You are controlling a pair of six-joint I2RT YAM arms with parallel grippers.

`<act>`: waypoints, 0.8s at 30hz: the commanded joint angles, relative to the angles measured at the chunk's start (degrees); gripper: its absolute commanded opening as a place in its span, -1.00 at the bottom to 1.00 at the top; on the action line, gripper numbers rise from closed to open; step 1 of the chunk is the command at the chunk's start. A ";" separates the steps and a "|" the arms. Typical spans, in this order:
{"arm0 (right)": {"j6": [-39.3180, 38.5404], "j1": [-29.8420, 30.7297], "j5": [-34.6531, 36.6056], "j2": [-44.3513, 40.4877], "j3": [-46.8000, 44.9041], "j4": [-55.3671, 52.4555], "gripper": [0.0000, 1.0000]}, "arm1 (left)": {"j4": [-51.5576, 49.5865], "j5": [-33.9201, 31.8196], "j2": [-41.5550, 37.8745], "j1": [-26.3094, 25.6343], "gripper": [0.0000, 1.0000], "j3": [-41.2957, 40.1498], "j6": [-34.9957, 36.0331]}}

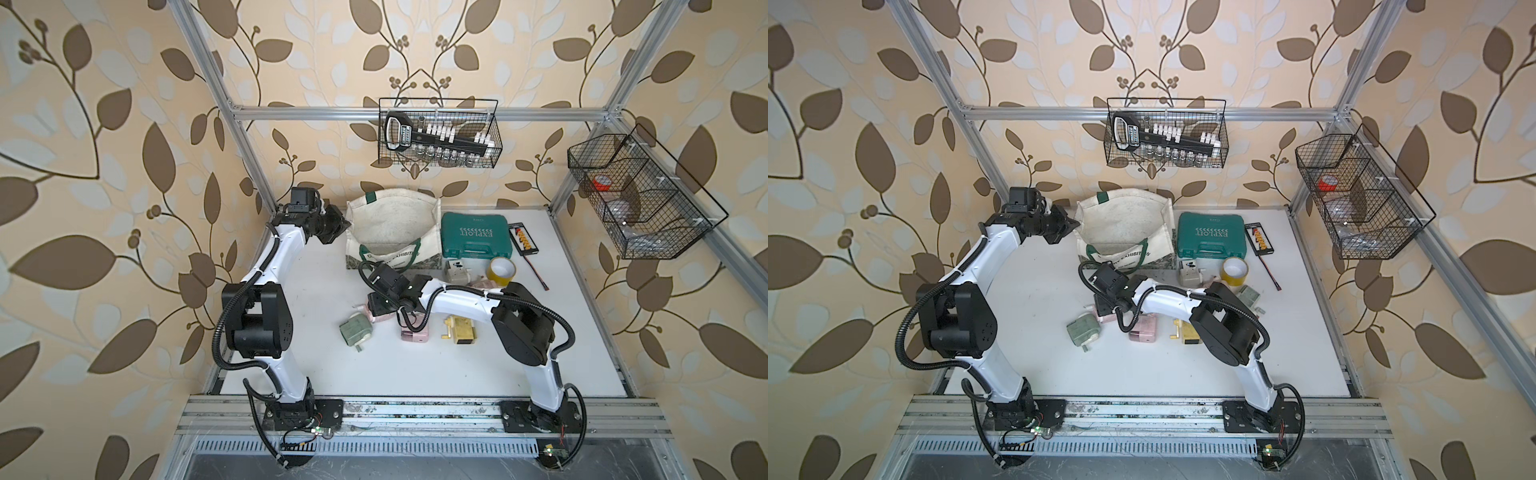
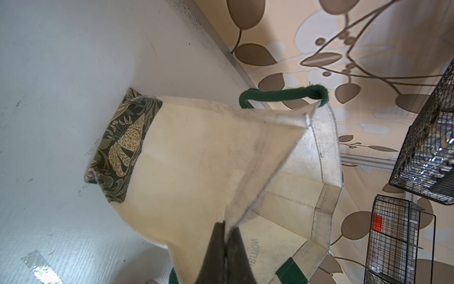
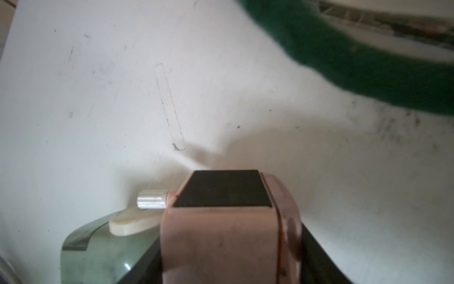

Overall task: Take out the pencil sharpeners from the tote bags
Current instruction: Place the pencil sharpener at the center of the board.

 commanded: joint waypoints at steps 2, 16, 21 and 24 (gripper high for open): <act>0.64 2.05 -0.37 1.33 2.53 -2.04 0.24 | -0.31 0.46 -2.33 0.41 -1.00 -0.79 0.83; -1.89 2.00 3.11 -0.49 0.78 -7.19 0.27 | 0.32 1.14 -2.21 0.45 -1.00 -1.59 0.60; -2.54 2.96 2.81 -0.67 0.90 -7.62 0.30 | 0.46 1.32 -2.18 0.42 -1.00 -1.71 0.48; -2.32 3.24 3.96 -0.68 0.64 -7.97 0.30 | 0.32 1.24 -2.58 0.43 -1.00 -1.95 0.58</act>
